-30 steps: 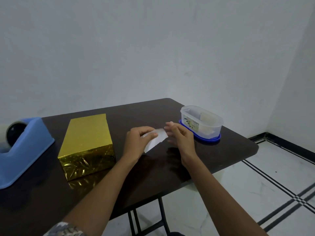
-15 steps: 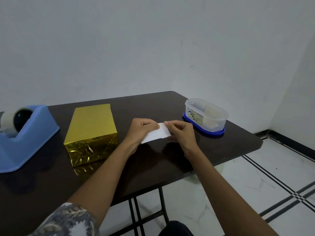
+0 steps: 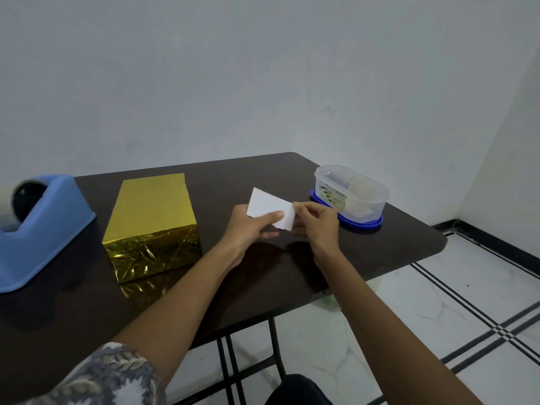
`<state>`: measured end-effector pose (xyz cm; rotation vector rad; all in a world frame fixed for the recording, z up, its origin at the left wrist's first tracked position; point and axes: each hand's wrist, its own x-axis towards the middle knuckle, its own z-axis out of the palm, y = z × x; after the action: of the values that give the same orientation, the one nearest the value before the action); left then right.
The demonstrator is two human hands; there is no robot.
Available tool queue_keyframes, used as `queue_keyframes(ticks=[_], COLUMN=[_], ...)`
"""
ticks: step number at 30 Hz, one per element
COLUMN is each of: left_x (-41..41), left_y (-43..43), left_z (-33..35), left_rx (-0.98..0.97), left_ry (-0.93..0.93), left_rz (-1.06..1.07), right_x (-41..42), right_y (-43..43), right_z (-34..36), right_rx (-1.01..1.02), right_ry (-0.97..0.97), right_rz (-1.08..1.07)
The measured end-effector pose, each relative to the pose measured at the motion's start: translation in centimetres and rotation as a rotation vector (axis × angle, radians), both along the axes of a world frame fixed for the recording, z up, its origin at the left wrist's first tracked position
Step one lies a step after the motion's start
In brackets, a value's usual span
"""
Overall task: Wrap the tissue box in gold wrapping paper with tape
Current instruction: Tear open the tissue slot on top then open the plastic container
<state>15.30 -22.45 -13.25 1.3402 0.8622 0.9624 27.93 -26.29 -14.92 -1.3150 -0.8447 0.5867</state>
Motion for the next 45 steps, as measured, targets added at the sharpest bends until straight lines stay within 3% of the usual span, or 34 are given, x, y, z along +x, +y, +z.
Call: queue_keyframes(ticks=[6, 27, 45], left_x=[-0.5, -0.6, -0.7], left_y=[0.6, 0.3, 0.4], left_z=[0.1, 0.2, 0.3], left_rx=[0.089, 0.222, 0.181], left_ry=[0.02, 0.099, -0.023], left_rz=[0.147, 0.125, 0.11], right_x=[-0.3, -0.7, -1.1], right_y=[-0.3, -0.7, -1.5], right_z=[0.2, 0.4, 1.2], right_rx=[-0.017, -0.029, 0.075], right_ry=[0.026, -0.082, 0.151], right_rz=[0.104, 0.119, 0.274])
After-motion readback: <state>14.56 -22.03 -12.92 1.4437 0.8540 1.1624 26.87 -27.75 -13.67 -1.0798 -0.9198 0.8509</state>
